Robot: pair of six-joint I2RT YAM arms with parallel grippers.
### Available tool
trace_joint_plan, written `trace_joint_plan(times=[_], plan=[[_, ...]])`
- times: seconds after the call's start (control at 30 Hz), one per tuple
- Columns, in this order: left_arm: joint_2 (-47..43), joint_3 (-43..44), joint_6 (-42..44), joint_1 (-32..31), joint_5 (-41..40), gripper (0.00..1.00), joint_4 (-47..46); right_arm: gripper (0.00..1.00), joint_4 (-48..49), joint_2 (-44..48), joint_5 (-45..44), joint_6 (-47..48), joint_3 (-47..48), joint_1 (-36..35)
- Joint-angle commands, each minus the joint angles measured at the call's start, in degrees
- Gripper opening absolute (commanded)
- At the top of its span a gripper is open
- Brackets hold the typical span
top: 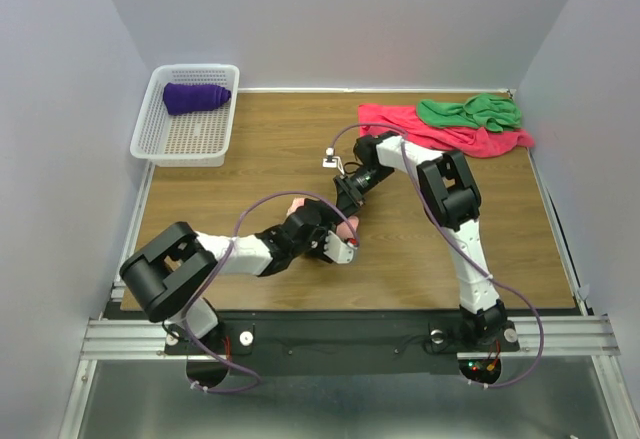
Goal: Roll the towels
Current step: Roll the towel
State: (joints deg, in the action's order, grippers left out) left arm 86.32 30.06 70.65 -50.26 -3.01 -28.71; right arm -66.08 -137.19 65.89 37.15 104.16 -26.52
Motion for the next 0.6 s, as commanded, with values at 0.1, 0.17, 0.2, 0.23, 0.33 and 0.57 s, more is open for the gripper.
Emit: trace_joint_plan(times=[0.1,0.17,0.2,0.23,0.33,0.57], plan=[[4.4,3.5,0.8,0.1,-0.9,0.97,-2.7,0.39,-3.9,-4.8,-6.1,5.1,0.9,-1.0],[4.9,4.3,1.1,0.1,0.1,0.94,-1.4,0.4,-4.8,-4.8,-6.0,6.1,1.1,-1.0],[5.1,4.8,0.9,0.1,0.5,0.92,1.5,0.41,-4.8,-4.8,-6.0,6.3,1.0,-1.1],[5.7,5.4,0.4,0.1,0.9,0.88,3.1,0.41,-4.9,-4.7,-5.9,6.6,1.0,-1.1],[6.7,8.6,-1.7,0.4,2.7,0.79,11.0,0.44,-5.2,-4.1,-6.9,7.2,1.1,-1.0],[9.2,15.5,-4.5,0.5,7.8,0.63,28.6,0.73,-4.8,-3.2,-10.0,4.5,6.5,2.3]])
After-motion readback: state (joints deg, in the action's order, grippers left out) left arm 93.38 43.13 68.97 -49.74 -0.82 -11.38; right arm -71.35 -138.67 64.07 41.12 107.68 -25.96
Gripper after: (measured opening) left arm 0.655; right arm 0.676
